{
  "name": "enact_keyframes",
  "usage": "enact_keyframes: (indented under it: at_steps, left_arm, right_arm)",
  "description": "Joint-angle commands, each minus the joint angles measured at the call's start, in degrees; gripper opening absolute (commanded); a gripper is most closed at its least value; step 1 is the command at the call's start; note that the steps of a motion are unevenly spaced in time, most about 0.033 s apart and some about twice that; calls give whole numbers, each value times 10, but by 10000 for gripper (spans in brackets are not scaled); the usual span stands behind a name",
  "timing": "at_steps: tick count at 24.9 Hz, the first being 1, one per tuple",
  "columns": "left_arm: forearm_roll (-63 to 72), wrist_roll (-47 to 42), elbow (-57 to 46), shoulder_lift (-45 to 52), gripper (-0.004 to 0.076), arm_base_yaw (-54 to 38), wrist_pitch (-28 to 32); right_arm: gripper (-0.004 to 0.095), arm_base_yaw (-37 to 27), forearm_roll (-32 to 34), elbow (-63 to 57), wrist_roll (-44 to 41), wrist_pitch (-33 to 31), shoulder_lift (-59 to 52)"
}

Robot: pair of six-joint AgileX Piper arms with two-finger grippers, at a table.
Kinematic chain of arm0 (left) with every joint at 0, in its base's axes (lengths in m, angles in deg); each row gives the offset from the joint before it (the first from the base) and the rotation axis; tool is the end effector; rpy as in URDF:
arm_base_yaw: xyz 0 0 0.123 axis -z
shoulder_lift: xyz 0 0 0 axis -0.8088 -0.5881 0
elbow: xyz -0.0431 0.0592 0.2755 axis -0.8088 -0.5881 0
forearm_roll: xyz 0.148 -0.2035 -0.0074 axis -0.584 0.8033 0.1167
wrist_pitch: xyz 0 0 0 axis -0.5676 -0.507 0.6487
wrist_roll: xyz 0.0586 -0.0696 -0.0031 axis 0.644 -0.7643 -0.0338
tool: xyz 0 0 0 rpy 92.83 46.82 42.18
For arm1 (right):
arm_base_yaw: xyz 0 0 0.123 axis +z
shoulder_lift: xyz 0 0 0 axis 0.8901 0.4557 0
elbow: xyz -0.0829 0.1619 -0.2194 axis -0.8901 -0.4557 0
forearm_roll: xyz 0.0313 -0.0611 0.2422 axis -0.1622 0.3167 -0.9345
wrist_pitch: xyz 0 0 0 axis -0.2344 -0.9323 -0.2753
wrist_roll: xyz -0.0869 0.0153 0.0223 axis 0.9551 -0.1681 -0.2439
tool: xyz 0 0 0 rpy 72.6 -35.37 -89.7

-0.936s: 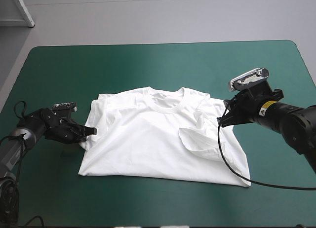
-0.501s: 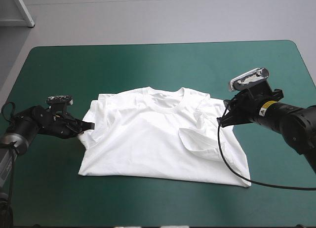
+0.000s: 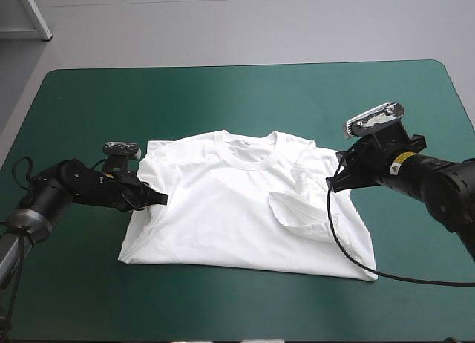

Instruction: Fold the cloth

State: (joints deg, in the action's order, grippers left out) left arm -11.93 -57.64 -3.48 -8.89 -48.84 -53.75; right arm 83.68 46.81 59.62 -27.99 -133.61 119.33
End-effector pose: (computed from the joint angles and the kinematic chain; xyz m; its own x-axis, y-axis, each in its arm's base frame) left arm 0.2494 -0.0550 0.2697 -0.8575 0.1679 -0.4863 0.3304 0.9043 -0.2704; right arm 0.2002 0.0807 0.3994 -0.4946 -0.3016 -0.8151 -0.4461 0.8930 -0.0597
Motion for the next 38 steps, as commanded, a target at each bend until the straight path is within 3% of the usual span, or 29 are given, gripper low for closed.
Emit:
enact_keyframes:
  at_steps: [1, 2, 3, 6, 8, 11, 14, 20, 25, 31, 38]
  left_arm:
    - [25, 19, 18, -11, 66, 40, 25]
    - [30, 23, 18, -15, 104, 48, 24]
    - [47, 45, 18, -22, 235, 64, 20]
    - [87, 67, 18, -24, 443, 84, 21]
    - [113, 68, 25, -23, 511, 95, 5]
    - [158, 90, 34, -1, 452, 95, -29]
    - [190, 113, 34, 18, 448, 95, -79]
    - [-101, -75, 24, 119, 412, 94, -78]
    - [-199, -151, -30, 182, 412, 94, -107]
    - [-262, -239, -120, 205, 412, 94, -58]
    - [-256, -283, -211, 201, 412, 94, 49]
  right_arm:
    - [373, -2, -4, 17, 3, 13, -11]
    - [392, -2, -4, 17, 3, 10, -11]
    - [432, -2, -4, 17, 4, 8, -11]
    - [471, -2, -2, 17, 4, 8, -11]
    - [470, -2, -1, 17, 4, 6, -11]
    - [468, -2, 29, 17, 2, -12, -14]
    - [469, -2, 74, 17, -22, -35, -20]
    - [468, -2, 87, -25, -60, -90, -70]
    - [468, -2, 74, -123, -93, -82, -133]
    - [468, -2, 62, -204, -115, -82, -174]
    - [468, -2, 71, -247, -120, -73, -183]
